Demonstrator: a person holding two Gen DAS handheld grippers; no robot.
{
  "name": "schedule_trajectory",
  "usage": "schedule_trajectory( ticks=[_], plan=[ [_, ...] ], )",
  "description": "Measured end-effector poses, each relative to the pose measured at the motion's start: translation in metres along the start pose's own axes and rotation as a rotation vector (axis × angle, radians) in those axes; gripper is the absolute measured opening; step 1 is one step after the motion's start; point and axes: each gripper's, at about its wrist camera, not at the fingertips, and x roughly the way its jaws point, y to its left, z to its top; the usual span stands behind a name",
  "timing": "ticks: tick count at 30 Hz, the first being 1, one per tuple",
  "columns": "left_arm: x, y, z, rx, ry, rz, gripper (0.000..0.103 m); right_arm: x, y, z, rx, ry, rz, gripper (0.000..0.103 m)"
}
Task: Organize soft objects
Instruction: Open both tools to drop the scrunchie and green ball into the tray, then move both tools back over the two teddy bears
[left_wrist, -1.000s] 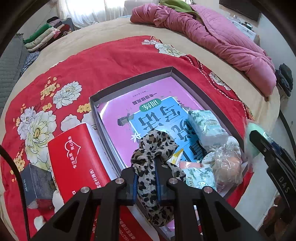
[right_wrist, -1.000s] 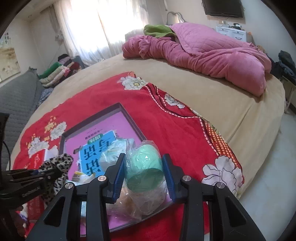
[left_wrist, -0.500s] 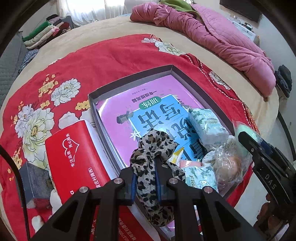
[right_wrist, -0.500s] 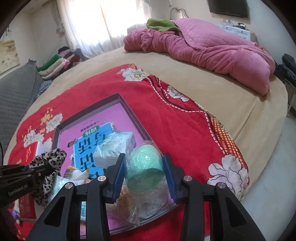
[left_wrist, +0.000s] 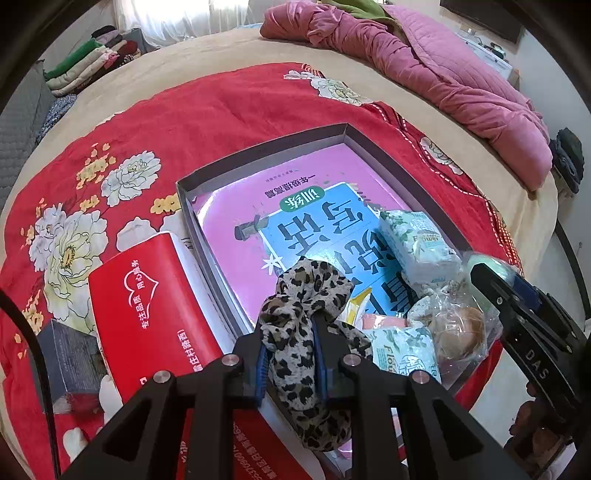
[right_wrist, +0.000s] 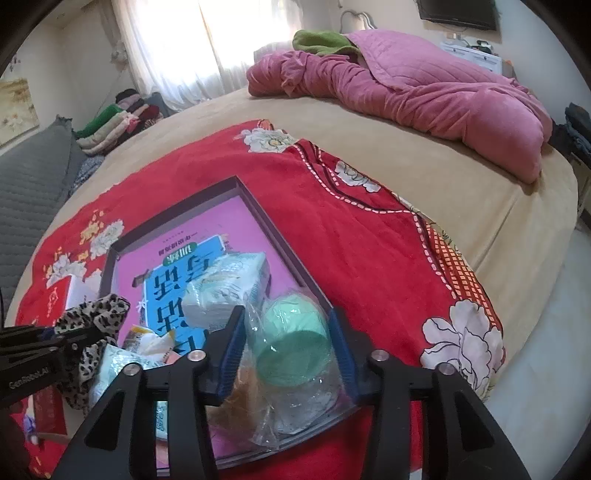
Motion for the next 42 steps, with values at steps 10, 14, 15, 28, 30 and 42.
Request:
schedule_trajectory(
  ticks=[10,14,15,28,30,42],
  plan=[
    [0.002,0.002,0.0,-0.005,0.008,-0.011,0.022,-0.004,0.001,0.0,0.008,-0.003,0.025,0.059],
    [0.0,0.0,0.001,0.011,-0.002,-0.009,0.035,-0.008,0.001,0.0,0.018,-0.01,0.039,0.069],
    [0.0,0.0,0.001,0.013,-0.002,-0.015,0.036,-0.009,0.001,0.001,0.022,-0.013,0.044,0.07],
    [-0.038,0.016,0.005,-0.03,-0.09,-0.08,0.057,-0.041,0.007,0.009,0.011,-0.083,0.051,0.073],
    [-0.047,0.023,0.003,-0.037,-0.107,-0.079,0.058,-0.049,0.012,0.011,-0.006,-0.098,0.058,0.073],
    [-0.126,0.135,-0.052,-0.185,-0.179,0.044,0.066,-0.107,0.11,0.01,-0.181,-0.173,0.234,0.074]
  ],
)
